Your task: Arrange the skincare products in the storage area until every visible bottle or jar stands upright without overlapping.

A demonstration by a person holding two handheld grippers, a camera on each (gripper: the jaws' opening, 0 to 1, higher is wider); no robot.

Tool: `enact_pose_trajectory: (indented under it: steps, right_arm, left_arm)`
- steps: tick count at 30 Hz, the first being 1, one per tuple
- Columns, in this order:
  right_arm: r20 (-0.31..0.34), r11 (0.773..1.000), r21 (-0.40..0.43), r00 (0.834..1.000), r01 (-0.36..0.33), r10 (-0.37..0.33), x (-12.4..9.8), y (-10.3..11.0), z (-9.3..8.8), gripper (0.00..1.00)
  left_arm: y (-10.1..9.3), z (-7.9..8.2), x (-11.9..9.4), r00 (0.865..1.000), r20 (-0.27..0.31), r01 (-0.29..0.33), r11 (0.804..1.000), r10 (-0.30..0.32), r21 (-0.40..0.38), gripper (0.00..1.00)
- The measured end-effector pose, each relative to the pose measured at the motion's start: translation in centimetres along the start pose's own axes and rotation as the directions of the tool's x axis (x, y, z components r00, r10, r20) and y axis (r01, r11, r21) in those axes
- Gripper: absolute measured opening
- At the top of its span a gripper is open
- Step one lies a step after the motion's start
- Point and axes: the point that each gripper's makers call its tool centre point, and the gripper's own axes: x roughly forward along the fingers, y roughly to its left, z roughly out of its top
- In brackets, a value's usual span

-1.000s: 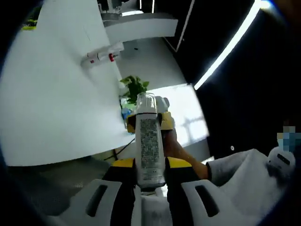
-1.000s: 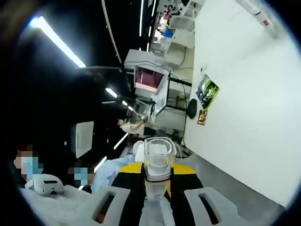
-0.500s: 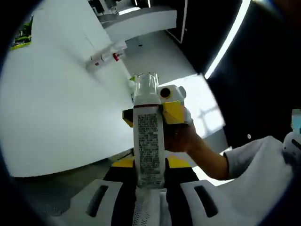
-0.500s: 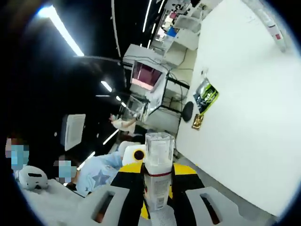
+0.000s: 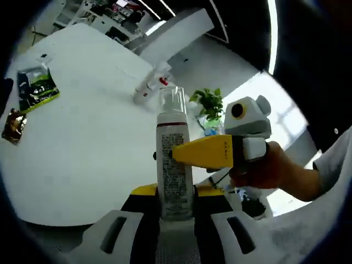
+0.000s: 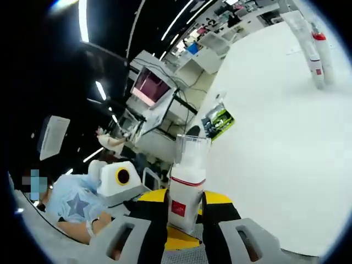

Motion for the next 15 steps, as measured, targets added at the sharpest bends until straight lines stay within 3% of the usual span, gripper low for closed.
enact_pose_trajectory:
  steps: [3,7,8,9,11,12,15]
  right_arm:
    - [0.005,0.999,-0.016,0.999,0.035,-0.035,0.1,-0.4,-0.6,0.16]
    - [0.000,0.998,-0.045,0.999,0.035,-0.035,-0.3,-0.8,-1.1,0.14]
    - [-0.006,0.998,-0.053,0.999,0.036,-0.037,-0.4,-0.9,-1.3,0.14]
    - [-0.007,0.997,-0.064,0.999,0.036,-0.037,-0.5,-1.0,-1.4,0.14]
    - [-0.021,0.993,-0.109,0.998,0.052,-0.054,-0.6,-1.4,-1.8,0.13]
    - [-0.021,0.993,-0.108,0.998,0.049,-0.052,-0.5,-1.4,-2.1,0.13]
    - [0.002,0.991,-0.126,0.999,0.041,-0.041,-0.8,-1.6,-2.0,0.13]
  left_arm:
    - [0.7,-0.7,0.3,0.997,-0.030,-0.070,0.990,0.075,0.120,0.18]
    - [0.9,-1.4,0.7,0.991,-0.048,-0.110,0.966,0.124,0.233,0.18]
    - [1.1,-1.5,0.7,0.988,-0.055,-0.124,0.954,0.144,0.271,0.18]
    - [1.4,-1.6,0.8,0.983,-0.045,-0.152,0.929,0.177,0.336,0.18]
    - [1.4,-2.1,1.3,0.980,-0.056,-0.157,0.918,0.190,0.365,0.19]
    - [1.2,-2.5,1.5,0.980,-0.075,-0.149,0.926,0.186,0.347,0.20]
    - [1.1,-2.2,1.4,0.980,-0.064,-0.142,0.884,0.190,0.444,0.22]
